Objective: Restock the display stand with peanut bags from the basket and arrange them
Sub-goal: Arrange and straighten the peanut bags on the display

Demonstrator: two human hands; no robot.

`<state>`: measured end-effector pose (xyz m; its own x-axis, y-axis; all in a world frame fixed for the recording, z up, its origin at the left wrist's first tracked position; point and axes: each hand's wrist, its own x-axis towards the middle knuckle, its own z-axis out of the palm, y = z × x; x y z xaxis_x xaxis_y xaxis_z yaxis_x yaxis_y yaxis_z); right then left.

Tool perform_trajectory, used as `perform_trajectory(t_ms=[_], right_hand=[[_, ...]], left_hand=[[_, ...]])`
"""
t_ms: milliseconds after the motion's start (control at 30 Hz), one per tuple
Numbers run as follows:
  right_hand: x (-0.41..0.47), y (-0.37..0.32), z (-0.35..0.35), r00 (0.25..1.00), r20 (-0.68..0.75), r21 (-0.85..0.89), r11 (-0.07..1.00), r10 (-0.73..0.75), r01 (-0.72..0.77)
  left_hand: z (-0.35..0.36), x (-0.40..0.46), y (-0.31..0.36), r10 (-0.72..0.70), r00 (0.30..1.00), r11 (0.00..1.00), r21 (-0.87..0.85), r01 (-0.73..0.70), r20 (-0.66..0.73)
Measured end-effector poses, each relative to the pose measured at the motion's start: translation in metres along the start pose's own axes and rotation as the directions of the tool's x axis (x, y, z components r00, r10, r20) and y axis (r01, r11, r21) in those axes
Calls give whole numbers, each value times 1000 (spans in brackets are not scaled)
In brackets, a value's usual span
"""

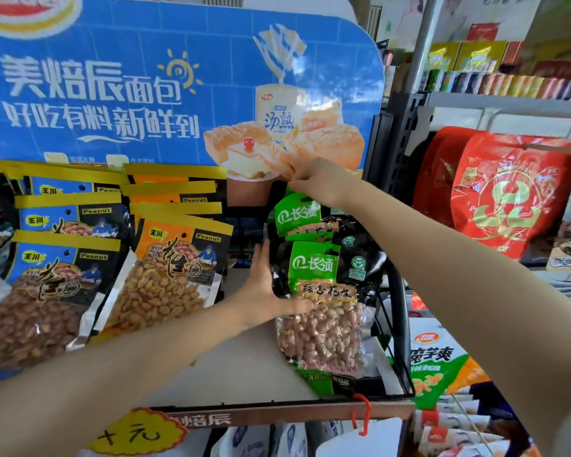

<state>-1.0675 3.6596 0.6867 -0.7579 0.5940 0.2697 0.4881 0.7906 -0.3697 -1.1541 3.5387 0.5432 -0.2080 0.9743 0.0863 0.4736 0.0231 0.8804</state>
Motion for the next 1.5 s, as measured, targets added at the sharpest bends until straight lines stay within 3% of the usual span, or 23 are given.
perform_trajectory(t_ms=[167,400,500,667,900,967,1067,1100,1167,1200,1267,1333,1433,1500], right_hand=[[27,1,1,990,41,-190,972,-132,137],[24,3,9,953,-11,-122,946,-302,299],[5,19,-14,964,-68,-131,961,-255,245],[0,33,-21,977,22,-300,931,-212,209],[13,32,6,955,-280,-292,956,-95,9],[8,16,8,887,-432,-236,970,-160,60],[-10,-35,15,774,-563,-64,948,-291,310],[-14,-51,23,792,-511,-54,931,-336,360],[-15,-76,46,920,-251,-68,954,-300,293],[-13,-83,58,974,-111,-62,980,-198,192],[-8,-91,73,998,58,-23,999,26,-25],[-5,-97,83,987,102,-122,986,125,-113],[-5,-112,96,965,115,-264,944,236,-200],[0,-114,109,952,126,-208,945,280,-251]], left_hand=[[-3,3,-4,139,986,989,65,-133,-92],[-4,19,-22,31,997,998,-49,-35,-75],[-6,22,-22,2,997,998,-66,-7,-75],[-8,25,-14,-27,993,999,-20,25,-111],[-17,9,-11,6,992,998,58,1,-128],[-22,-4,-7,69,986,987,154,-45,-150],[-42,-34,-2,167,964,918,388,-76,-206],[-53,-45,-3,182,955,880,472,-51,-235],[-82,-63,-13,159,944,825,564,34,-289],[-97,-71,-19,104,945,821,563,95,-311],[-125,-85,-34,-43,943,818,530,222,-330],[-144,-96,-51,-125,950,785,557,271,-286],[-157,-108,-67,-124,979,750,630,200,-163],[-163,-112,-73,-68,989,752,644,139,-133]])
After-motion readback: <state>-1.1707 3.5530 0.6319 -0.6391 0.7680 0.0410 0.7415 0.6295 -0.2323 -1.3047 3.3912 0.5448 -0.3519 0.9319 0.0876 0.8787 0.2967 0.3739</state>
